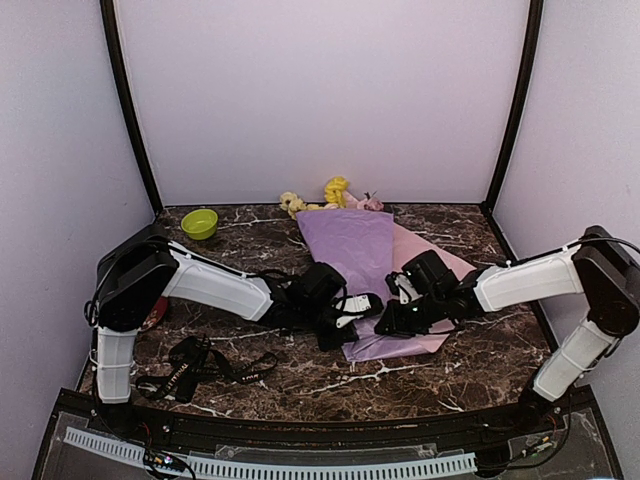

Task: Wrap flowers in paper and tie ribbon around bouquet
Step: Press the fold line of the 2/3-folded wrapping paper.

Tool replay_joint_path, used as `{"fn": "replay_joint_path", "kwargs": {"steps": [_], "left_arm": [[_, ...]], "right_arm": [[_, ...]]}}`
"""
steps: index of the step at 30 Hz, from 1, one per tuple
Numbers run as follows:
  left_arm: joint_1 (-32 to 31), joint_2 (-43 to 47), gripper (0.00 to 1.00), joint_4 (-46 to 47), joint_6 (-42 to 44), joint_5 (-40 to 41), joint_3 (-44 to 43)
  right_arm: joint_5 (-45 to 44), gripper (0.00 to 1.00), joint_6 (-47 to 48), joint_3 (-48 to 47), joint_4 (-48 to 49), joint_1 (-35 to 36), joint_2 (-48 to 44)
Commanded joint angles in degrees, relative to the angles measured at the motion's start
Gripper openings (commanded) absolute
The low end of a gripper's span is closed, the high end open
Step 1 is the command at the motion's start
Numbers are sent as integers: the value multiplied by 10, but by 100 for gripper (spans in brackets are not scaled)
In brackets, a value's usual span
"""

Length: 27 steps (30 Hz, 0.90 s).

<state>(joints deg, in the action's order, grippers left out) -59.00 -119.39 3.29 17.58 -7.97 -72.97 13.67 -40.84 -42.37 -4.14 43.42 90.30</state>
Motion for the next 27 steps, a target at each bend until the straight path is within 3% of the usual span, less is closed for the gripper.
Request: {"fn": "replay_joint_path", "kwargs": {"steps": [1,9,18,27], "left_arm": [[-3,5,24,-40,-10,-18,12],[-4,17,31,-8,-21,-25,-16],[-6,12,29,28,-21,-11,-40],[-13,-46,28,6,-5,-16,-66]], "right_arm": [[-11,11,-7,25,16,-6,6],[-11,10,-8,33,18,-7,29],[-12,10,-21,36,18,-7,15],[-12,10,-33,34,13,-7,14]]}}
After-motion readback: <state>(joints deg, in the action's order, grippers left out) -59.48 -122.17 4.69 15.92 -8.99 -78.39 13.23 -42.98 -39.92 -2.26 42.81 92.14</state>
